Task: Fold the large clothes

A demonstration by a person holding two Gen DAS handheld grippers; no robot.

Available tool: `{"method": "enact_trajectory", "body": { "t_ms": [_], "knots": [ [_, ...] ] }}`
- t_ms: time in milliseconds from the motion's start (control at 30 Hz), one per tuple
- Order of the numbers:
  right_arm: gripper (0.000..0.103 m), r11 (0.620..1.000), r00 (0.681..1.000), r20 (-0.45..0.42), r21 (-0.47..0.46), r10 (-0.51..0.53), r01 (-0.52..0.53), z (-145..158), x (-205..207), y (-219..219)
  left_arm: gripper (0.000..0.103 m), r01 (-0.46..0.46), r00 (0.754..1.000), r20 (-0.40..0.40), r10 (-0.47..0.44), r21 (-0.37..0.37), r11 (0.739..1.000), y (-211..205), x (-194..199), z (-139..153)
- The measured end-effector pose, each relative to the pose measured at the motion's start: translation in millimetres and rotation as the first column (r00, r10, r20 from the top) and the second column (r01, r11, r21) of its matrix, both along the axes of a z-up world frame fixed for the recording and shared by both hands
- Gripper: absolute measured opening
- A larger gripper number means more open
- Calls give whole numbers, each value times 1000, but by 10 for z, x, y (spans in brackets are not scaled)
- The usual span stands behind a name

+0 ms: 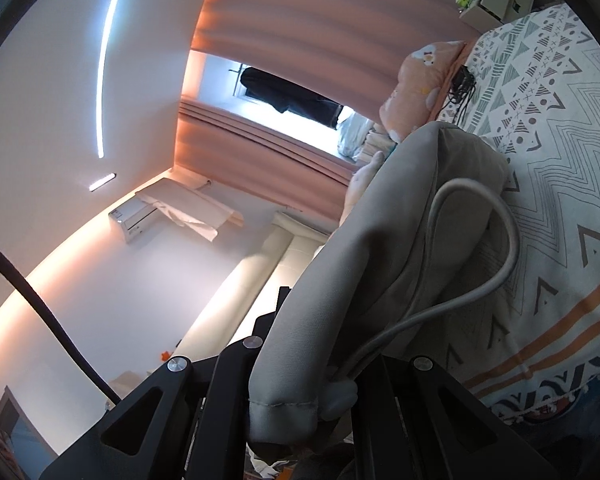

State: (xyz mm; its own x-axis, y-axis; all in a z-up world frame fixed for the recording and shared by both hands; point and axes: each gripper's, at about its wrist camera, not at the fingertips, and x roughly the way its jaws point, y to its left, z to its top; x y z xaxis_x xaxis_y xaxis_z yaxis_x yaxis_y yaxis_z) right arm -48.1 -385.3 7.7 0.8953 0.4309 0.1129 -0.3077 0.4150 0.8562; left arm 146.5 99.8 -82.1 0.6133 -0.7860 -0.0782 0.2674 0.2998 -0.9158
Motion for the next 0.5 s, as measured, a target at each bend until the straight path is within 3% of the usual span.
{"method": "enact_trajectory", "body": {
  "t_ms": [267,500],
  "knots": [
    [5,1000,998,64,-1,8,-8,347,-419,13,12,-14,998,57,16,-29,999,130,-208,238],
    [5,1000,998,65,-17,-3,4,500,-484,-64,12,-33,997,68,37,-56,998,165,-125,297]
  ]
}}
